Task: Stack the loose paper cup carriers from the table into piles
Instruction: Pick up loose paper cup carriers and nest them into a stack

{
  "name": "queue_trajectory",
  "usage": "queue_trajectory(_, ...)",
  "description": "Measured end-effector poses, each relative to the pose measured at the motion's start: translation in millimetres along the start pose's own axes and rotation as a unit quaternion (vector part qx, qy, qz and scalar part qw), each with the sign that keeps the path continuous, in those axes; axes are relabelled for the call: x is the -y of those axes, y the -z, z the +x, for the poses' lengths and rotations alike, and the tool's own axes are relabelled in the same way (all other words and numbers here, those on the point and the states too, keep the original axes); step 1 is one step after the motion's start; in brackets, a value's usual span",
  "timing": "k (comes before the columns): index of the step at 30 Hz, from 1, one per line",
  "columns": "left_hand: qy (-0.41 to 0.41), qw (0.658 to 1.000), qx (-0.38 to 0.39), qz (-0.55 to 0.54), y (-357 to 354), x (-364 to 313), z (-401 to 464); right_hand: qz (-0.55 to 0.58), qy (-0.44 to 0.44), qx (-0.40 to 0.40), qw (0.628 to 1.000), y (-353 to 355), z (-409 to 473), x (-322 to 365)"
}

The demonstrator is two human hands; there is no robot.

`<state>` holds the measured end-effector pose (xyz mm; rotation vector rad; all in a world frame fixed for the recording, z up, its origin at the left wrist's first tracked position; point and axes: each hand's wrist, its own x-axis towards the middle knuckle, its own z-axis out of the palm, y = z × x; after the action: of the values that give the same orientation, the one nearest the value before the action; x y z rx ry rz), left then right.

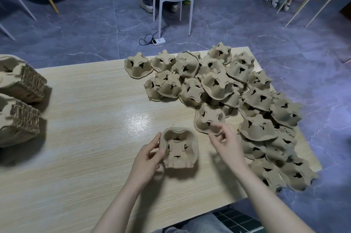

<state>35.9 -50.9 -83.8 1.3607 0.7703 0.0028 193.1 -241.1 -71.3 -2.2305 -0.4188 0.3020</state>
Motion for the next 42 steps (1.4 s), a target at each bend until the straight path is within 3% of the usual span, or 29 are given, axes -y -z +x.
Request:
queue_trajectory(5, -0.012, 1.000, -0.023, 0.003, -3, 3, -2, -0.141, 0.064, 0.044, 0.987, 15, 48, 1)
queue_trajectory(12, -0.015, 0.999, -0.035, -0.011, -7, 2, -4, -0.280, 0.041, 0.150, 0.947, 13, 74, -6)
queue_trajectory(20, -0.014, 0.999, -0.046, -0.017, -9, 0, -3, -0.234, 0.140, 0.068, 0.960, 16, 45, -9)
queue_trajectory(24, -0.012, 0.999, -0.039, -0.016, -7, -2, -2, -0.187, 0.107, 0.021, 0.976, 19, 27, 0)
queue_trajectory(36, -0.013, 1.000, -0.018, -0.017, -3, -6, 2, -0.169, 0.018, 0.036, 0.985, 19, 4, 4)
queue_trajectory(42, -0.009, 1.000, -0.013, -0.015, -3, -9, 2, -0.255, 0.095, -0.040, 0.961, 21, 1, 6)
